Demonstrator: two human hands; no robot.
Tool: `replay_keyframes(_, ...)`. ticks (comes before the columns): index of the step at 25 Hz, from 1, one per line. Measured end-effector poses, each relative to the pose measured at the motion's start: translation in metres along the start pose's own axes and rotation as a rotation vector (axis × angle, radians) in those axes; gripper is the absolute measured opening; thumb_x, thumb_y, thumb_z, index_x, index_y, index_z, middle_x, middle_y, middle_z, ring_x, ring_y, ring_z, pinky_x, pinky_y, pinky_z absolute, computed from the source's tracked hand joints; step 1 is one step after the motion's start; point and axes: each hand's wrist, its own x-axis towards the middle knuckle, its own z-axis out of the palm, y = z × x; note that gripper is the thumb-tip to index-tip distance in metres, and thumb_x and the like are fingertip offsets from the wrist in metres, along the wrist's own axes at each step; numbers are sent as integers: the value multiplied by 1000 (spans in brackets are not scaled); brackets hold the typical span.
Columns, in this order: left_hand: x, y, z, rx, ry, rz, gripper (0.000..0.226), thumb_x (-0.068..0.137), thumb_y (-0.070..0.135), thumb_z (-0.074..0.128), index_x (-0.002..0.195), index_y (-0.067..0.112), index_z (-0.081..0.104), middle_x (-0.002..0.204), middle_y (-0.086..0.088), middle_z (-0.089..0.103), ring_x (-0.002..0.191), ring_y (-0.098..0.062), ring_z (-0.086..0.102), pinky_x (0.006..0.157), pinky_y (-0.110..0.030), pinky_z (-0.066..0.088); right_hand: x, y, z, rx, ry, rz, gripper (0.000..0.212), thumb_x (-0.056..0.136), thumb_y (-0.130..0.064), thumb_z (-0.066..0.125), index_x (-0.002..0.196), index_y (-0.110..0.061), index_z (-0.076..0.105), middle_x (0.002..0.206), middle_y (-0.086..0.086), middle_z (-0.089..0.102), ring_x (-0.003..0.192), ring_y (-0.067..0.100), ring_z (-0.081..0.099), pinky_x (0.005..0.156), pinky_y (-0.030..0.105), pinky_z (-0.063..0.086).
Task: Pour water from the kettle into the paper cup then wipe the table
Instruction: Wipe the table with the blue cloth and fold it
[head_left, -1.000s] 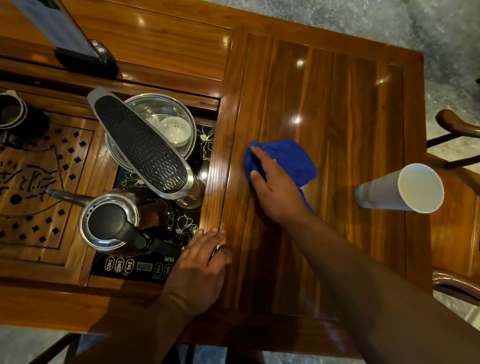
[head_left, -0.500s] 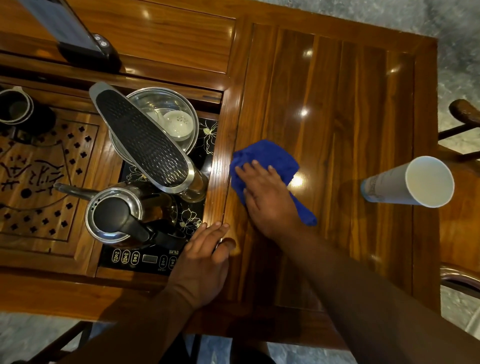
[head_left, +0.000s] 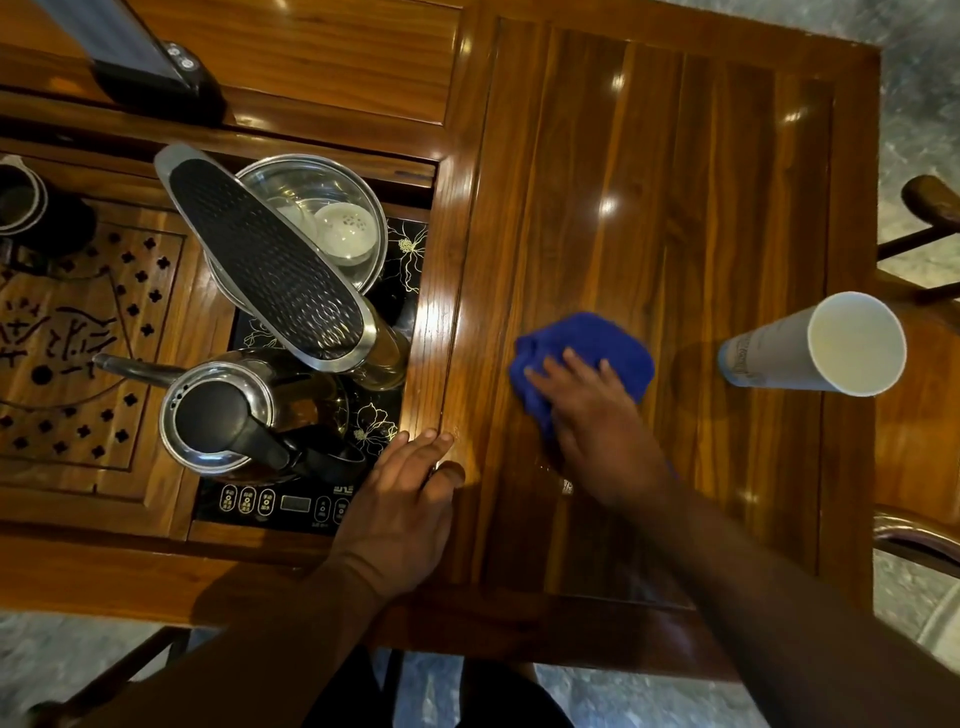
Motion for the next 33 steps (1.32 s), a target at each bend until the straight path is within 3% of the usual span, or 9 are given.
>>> replay_keyframes(3, 0, 2, 0, 9, 23, -16, 33, 103, 20, 42, 108, 12, 74, 139, -14, 65, 138, -33, 56, 126, -48, 29, 48, -7, -6, 14, 88, 142, 58, 102, -11, 50, 159, -19, 46, 167, 6, 45, 160, 29, 26, 131, 52, 9)
replay_keyframes(6, 2, 5, 0, 3, 60, -34, 26, 99, 17, 49, 105, 11, 74, 136, -13, 67, 135, -32, 59, 126, -45, 30, 38, -35, 17, -28, 41, 37, 58, 100, -17, 51, 158, -21, 48, 165, 3, 48, 160, 28, 29, 131, 58, 17)
replay_keyframes(13, -5, 0, 2, 42, 38, 30, 21, 92, 13, 57, 102, 1, 71, 111, -25, 66, 124, -46, 61, 121, -57, 35, -71, -65, 79, -25, -7, -177, 63, 90, -21, 49, 152, -14, 55, 159, 4, 56, 156, 18, 32, 130, 41, 9)
replay_keyframes(18, -5, -3, 4, -24, 6, -29, 30, 100, 17, 46, 112, 1, 68, 118, -23, 65, 132, -45, 57, 123, -57, 33, -110, -14, 57, -22, -183, -292, 66, 91, -25, 53, 157, -26, 49, 164, -6, 48, 158, 10, 20, 132, 34, -2)
replay_keyframes(20, -4, -1, 4, -52, 15, -47, 31, 99, 15, 50, 120, 0, 68, 123, -22, 64, 134, -43, 55, 123, -55, 33, -103, 1, 43, -4, -164, -234, 67, 91, -24, 52, 157, -27, 49, 164, -5, 49, 158, 11, 22, 132, 34, -2)
replay_keyframes(23, -2, 1, 1, -113, 41, -83, 32, 98, 12, 55, 124, 0, 67, 128, -20, 63, 135, -39, 54, 122, -54, 34, -60, 11, 20, -12, 20, -26, 63, 93, -14, 53, 156, -20, 50, 161, 6, 53, 157, 27, 33, 130, 52, 16)
replay_keyframes(27, -1, 3, -1, -123, 100, -68, 16, 92, 5, 63, 106, -2, 67, 121, -22, 64, 132, -38, 57, 122, -50, 37, 17, -7, 12, -27, 123, 188, 61, 98, -14, 51, 159, -18, 47, 166, 5, 46, 160, 29, 27, 131, 55, 11)
replay_keyframes(30, -1, 5, -3, -105, 125, -43, 6, 89, 3, 65, 92, -2, 61, 112, -25, 63, 125, -41, 60, 122, -47, 37, 16, -44, 40, -82, 61, -47, 62, 96, -18, 55, 158, -23, 48, 164, 1, 50, 158, 28, 32, 130, 58, 18)
replay_keyframes(33, -2, 3, -2, -76, 88, -50, 9, 90, 6, 63, 92, -2, 61, 114, -27, 63, 123, -42, 58, 122, -49, 36, -42, -60, 67, -103, -40, -209, 63, 96, -24, 48, 159, -25, 45, 164, -2, 50, 158, 24, 32, 131, 47, 6)
